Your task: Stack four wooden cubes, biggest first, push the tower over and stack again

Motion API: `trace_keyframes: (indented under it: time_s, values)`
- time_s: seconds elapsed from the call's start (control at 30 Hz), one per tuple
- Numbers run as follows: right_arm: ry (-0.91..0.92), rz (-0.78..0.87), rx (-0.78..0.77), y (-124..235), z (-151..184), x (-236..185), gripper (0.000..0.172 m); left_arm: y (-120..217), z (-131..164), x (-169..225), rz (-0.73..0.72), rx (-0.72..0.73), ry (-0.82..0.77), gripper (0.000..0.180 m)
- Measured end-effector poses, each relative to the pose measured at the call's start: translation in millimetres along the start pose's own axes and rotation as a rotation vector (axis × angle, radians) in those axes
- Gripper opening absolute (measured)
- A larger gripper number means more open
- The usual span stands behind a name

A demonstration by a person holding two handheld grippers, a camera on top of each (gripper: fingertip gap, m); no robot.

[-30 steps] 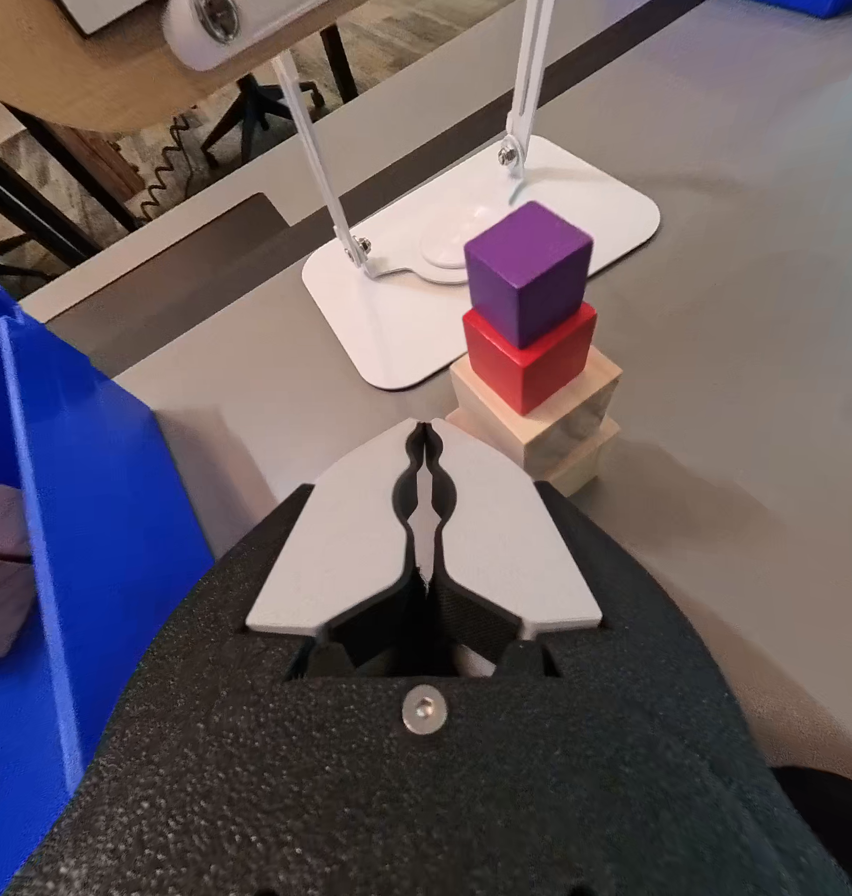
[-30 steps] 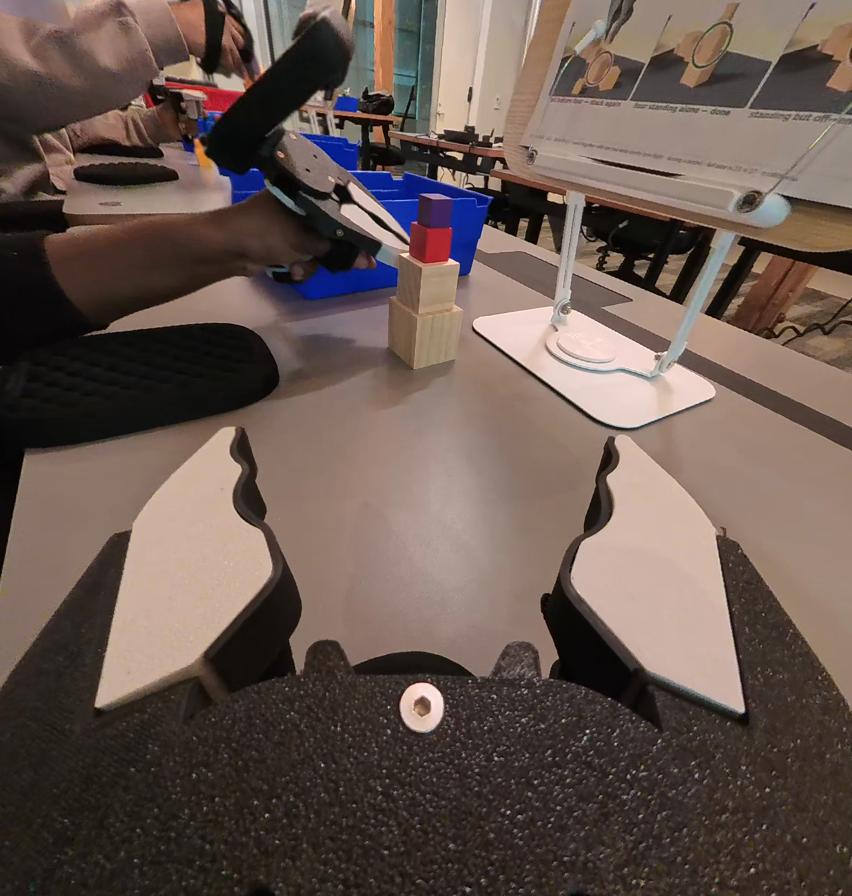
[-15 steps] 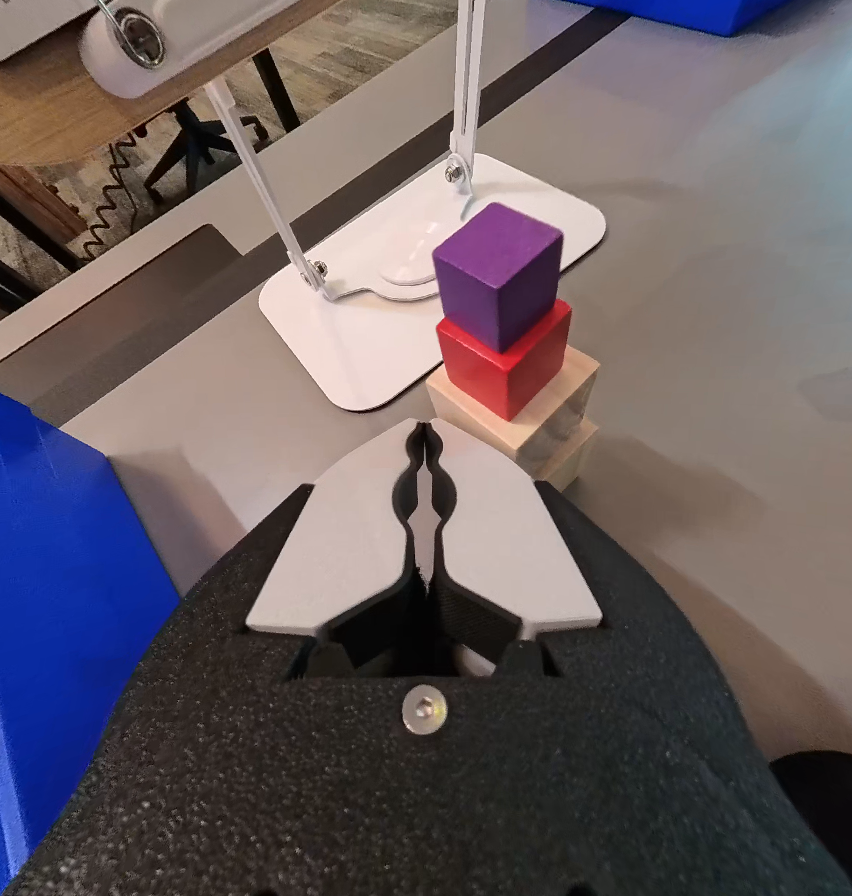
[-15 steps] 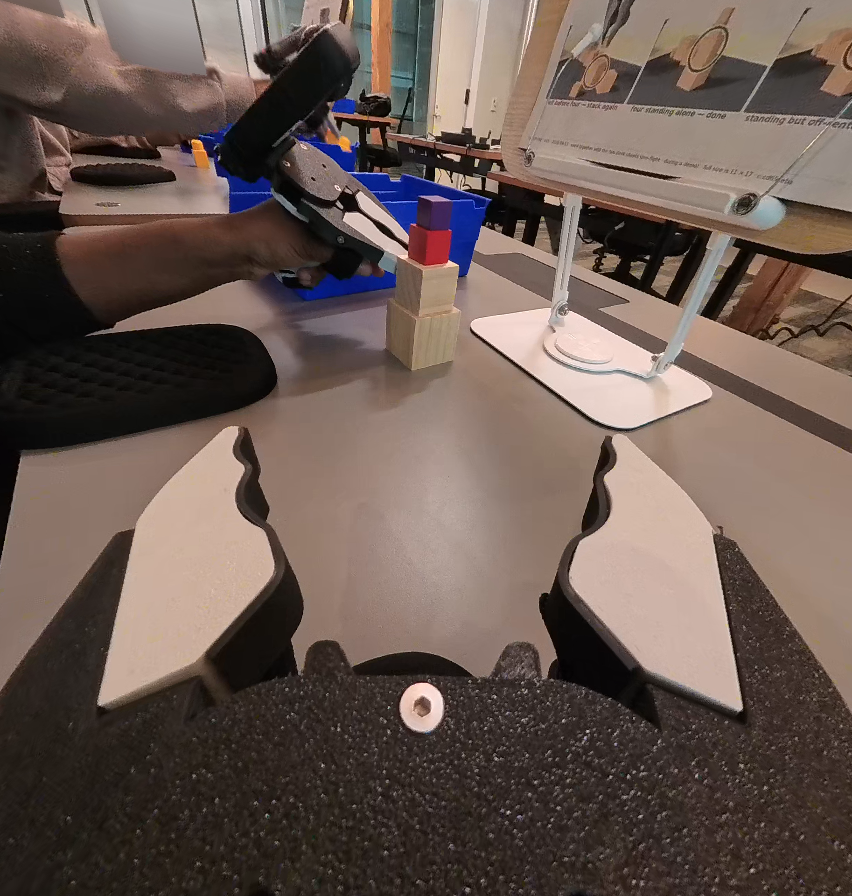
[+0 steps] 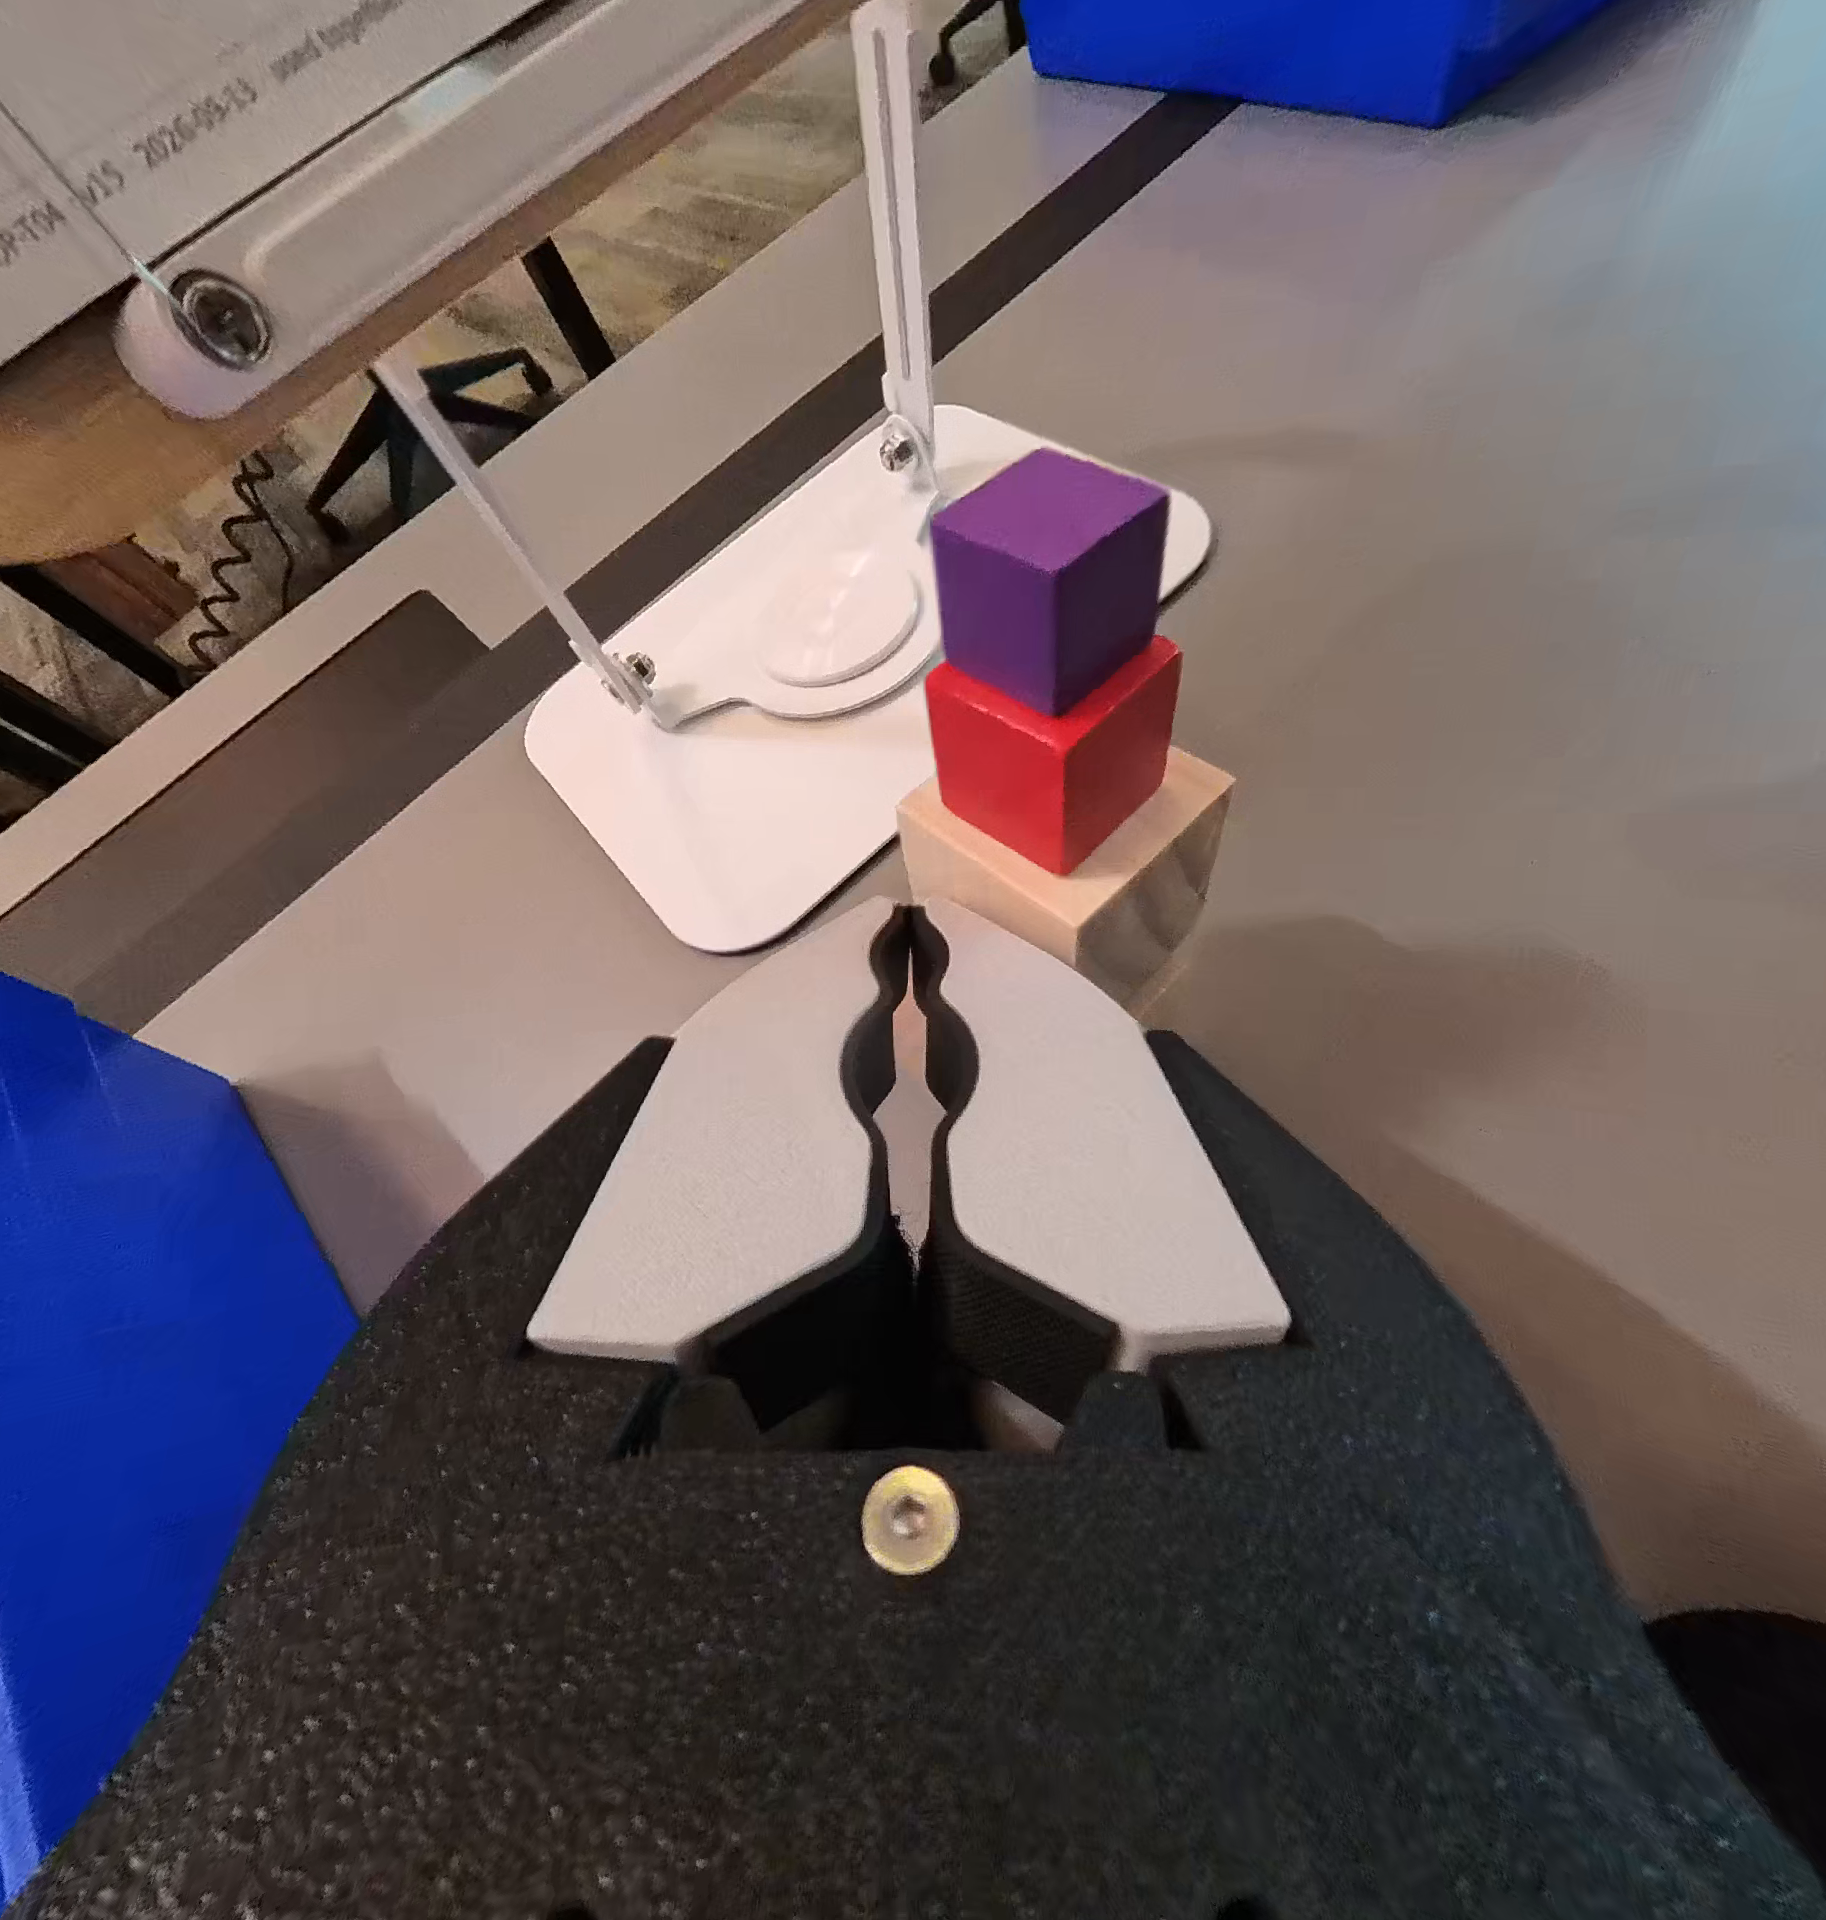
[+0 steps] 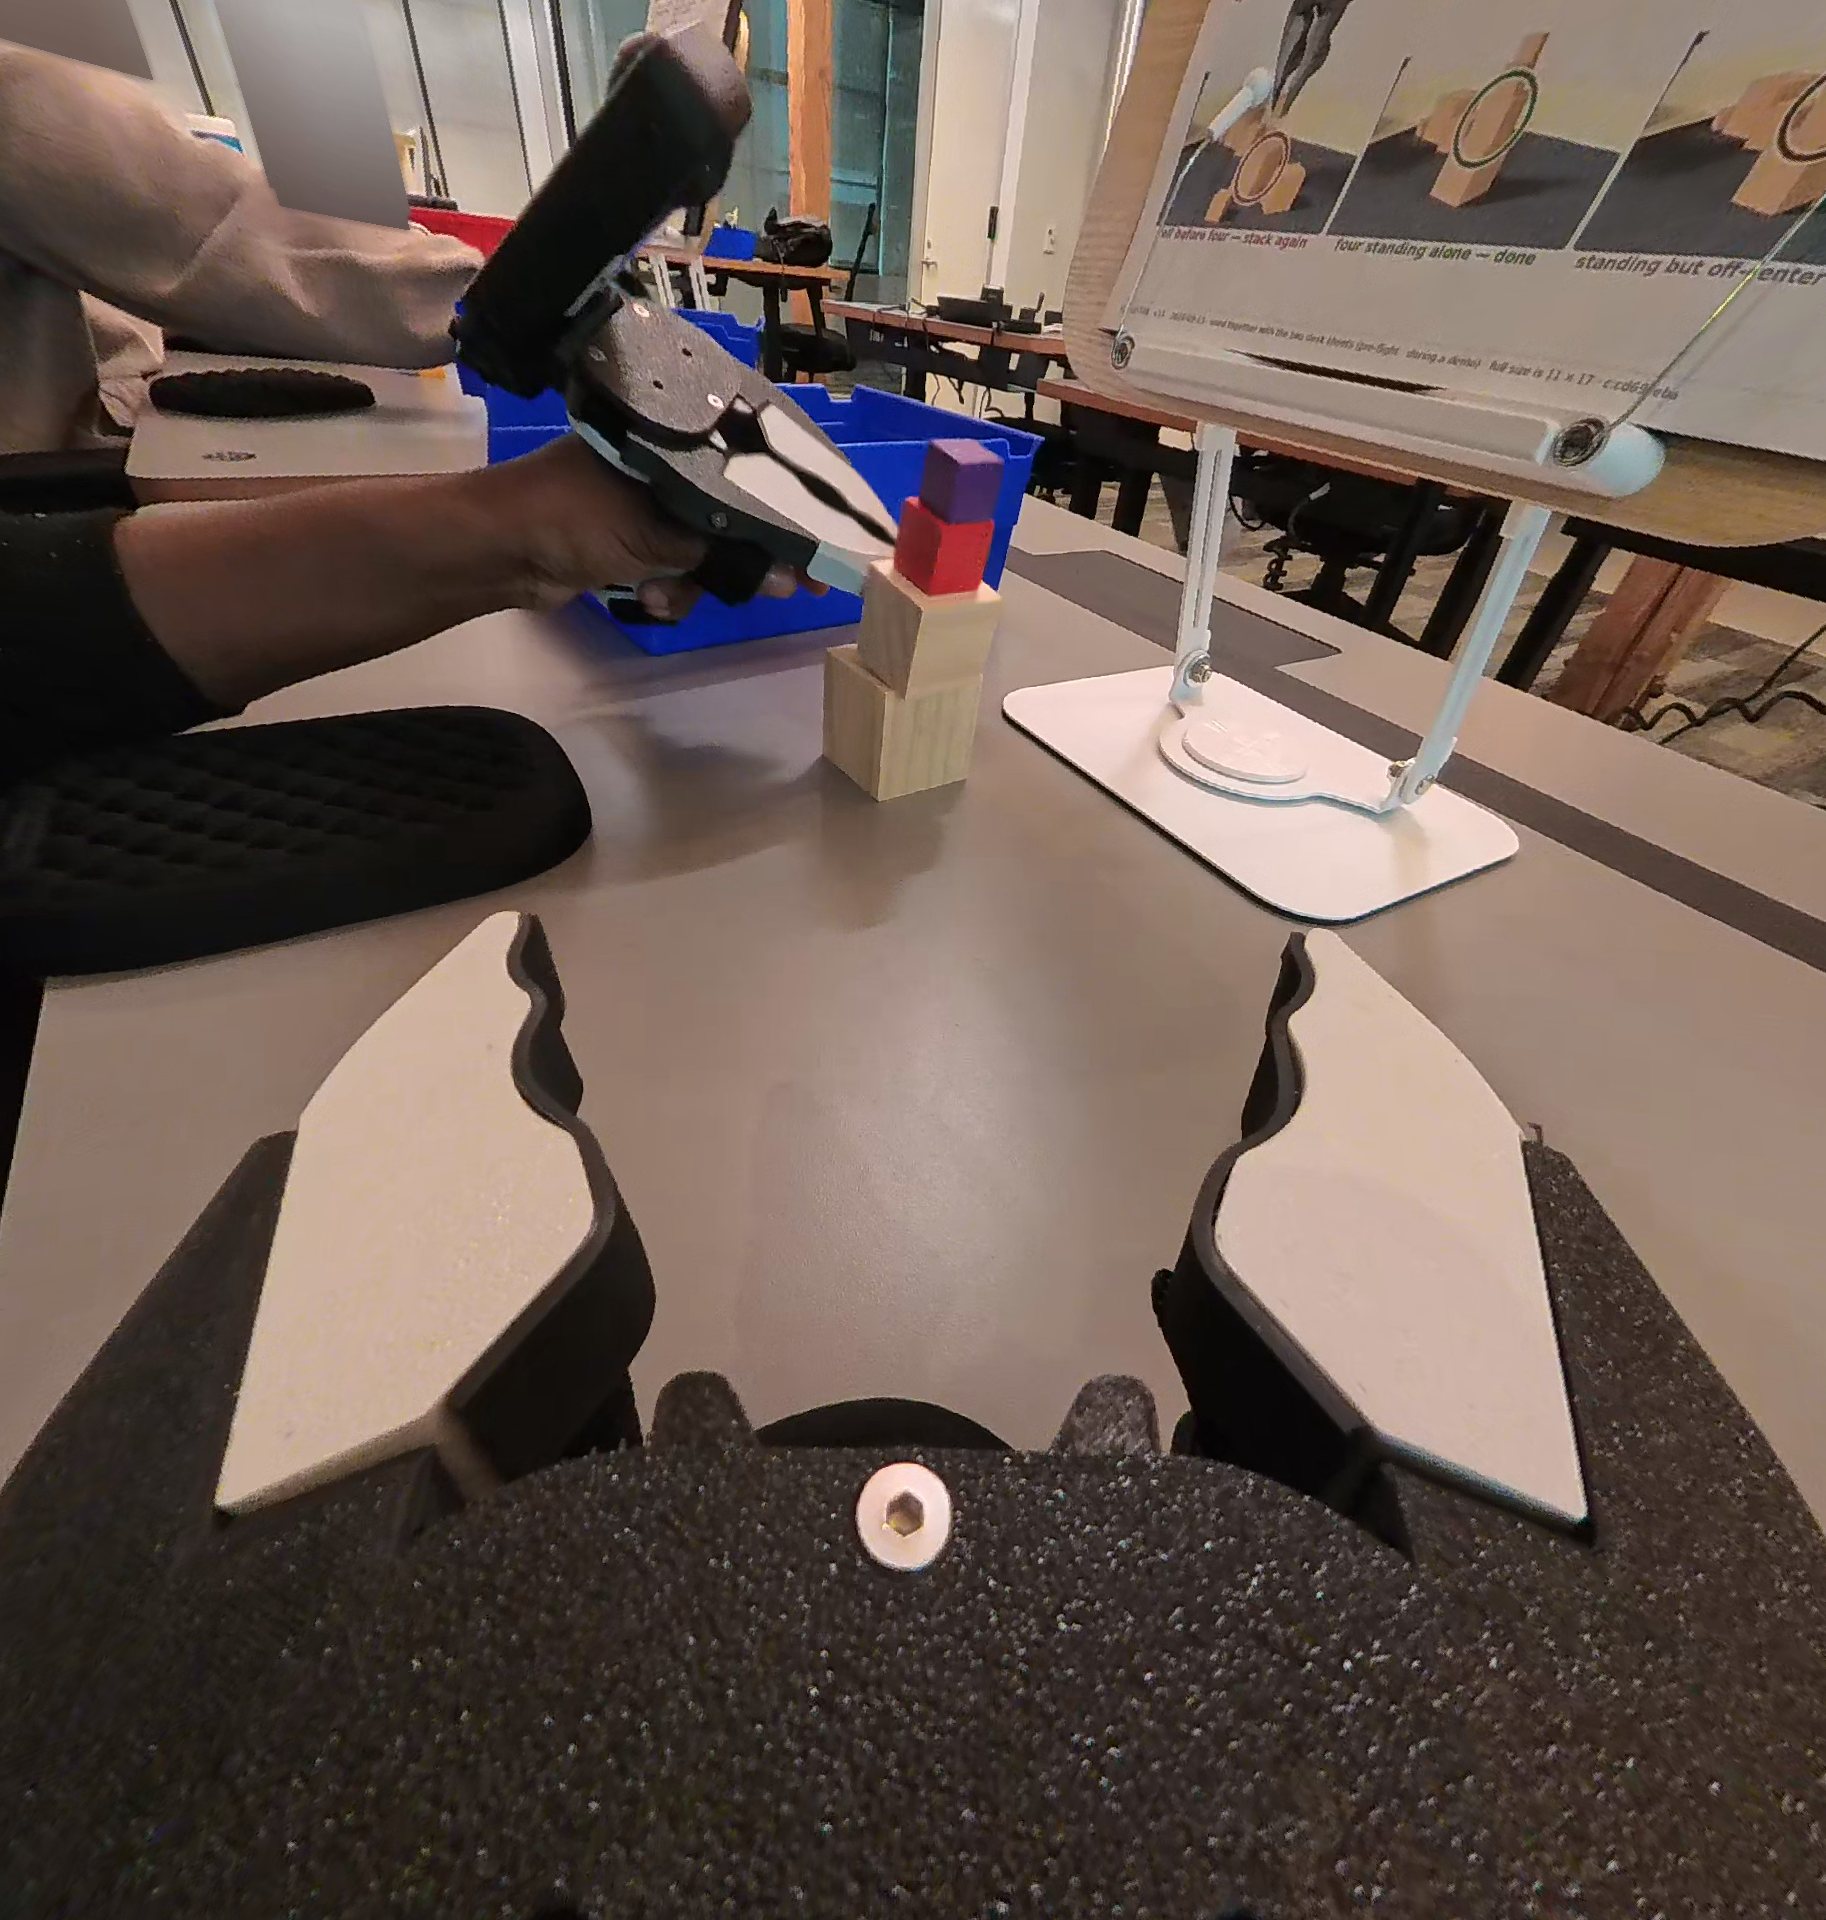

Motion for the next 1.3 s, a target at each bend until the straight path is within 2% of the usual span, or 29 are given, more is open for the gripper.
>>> trace_keyframes:
  time_s: [0.47,0.77,1.07,1.2,1.3]
  values:
    - [-0.014,0.007,0.011,0.9,0.0,1.3,0.124,-1.3,-7.4,9.9,0.024,0.011,-0.042,0.0]
    - [-0.021,0.005,0.012,0.9,0.2,1.9,0.123,24.4,-15.7,11.8,0.084,0.119,0.013,0.0]
    - [-0.025,0.009,0.008,0.6,0.4,2.4,0.123,53.0,-11.7,28.3,0.171,0.239,0.087,0.0]
    - [-0.025,0.011,0.007,0.5,0.5,2.5,0.122,60.9,-7.9,37.6,0.198,0.275,0.101,0.006]
    - [-0.027,0.012,0.008,0.6,0.4,2.7,0.122,66.4,-5.8,44.1,0.205,0.311,0.122,0.023]
Point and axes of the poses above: each gripper's, where its closed fingertips meet, y back along the fingers, z out of its underside, x = y × z across the jaws, the point moved 8 cm from there along y, back along the fingers, and after that the axes turned 4 degrees about y, right-handed, at the moved point
